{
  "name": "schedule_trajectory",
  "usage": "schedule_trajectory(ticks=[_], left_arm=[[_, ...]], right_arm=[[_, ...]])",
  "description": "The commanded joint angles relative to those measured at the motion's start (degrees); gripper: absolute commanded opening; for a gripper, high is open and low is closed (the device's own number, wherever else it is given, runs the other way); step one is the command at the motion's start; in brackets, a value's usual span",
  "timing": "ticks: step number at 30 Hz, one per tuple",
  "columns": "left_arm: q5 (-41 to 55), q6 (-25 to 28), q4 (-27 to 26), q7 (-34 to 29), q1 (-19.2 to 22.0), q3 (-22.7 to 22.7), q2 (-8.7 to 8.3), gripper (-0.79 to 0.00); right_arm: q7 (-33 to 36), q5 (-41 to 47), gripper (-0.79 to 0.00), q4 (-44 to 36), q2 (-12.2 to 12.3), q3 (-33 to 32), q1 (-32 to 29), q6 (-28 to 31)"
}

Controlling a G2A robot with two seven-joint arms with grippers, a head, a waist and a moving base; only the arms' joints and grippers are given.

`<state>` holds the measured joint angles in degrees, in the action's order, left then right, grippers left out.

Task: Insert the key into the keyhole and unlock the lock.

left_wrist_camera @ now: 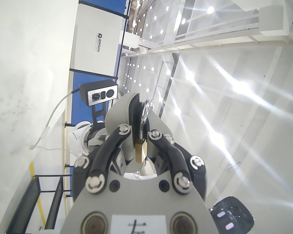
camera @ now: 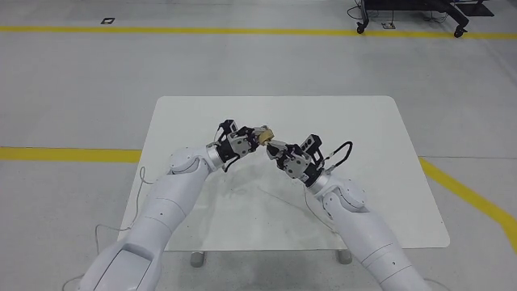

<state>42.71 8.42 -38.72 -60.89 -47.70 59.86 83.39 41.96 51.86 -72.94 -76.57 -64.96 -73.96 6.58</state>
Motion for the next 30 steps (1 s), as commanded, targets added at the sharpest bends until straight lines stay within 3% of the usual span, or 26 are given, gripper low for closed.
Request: schedule_trajectory(ticks=[1, 14, 22, 24, 25, 27, 28, 30], left_arm=[[-1.55, 1.95, -0.85, 0.77, -0.28, -0.05, -0.11, -0.785], [-11.97, 12.76, -8.68, 10.56, -4.27, 0.93, -1.26, -0.785], [-13.57, 12.2, -12.57, 12.87, -6.52, 2.11, -1.87, -0.785], [-13.5, 11.78, -13.01, 13.0, -6.78, 2.42, -1.98, -0.785], [-13.45, 11.61, -13.21, 13.03, -6.88, 2.55, -2.02, -0.785], [-13.37, 11.24, -13.51, 13.04, -7.03, 2.79, -2.11, -0.785], [-13.25, 11.15, -13.65, 13.09, -7.12, 2.91, -2.14, -0.785], [-13.28, 10.92, -13.83, 13.11, -7.24, 3.04, -2.19, -0.785]], right_arm=[[0.17, 1.44, -0.785, 0.37, -0.1, -0.17, 0.06, -0.52], [8.73, 19.29, -0.785, 7.54, -1.36, -0.01, 2.62, -13.55], [10.94, 19.69, -0.785, 10.26, -1.69, -0.04, 4.07, -13.19], [11.35, 18.36, -0.471, 9.74, -1.52, -0.61, 3.79, -11.66], [11.45, 17.37, -0.406, 9.39, -1.39, -0.93, 3.54, -10.84], [10.86, 14.18, -0.102, 8.33, -1.01, -1.8, 2.96, -8.11], [10.09, 12.63, -0.006, 7.65, -0.82, -2.34, 2.48, -6.52], [9.0, 10.32, 0.0, 5.73, -0.47, -3.36, 1.26, -4.35]])
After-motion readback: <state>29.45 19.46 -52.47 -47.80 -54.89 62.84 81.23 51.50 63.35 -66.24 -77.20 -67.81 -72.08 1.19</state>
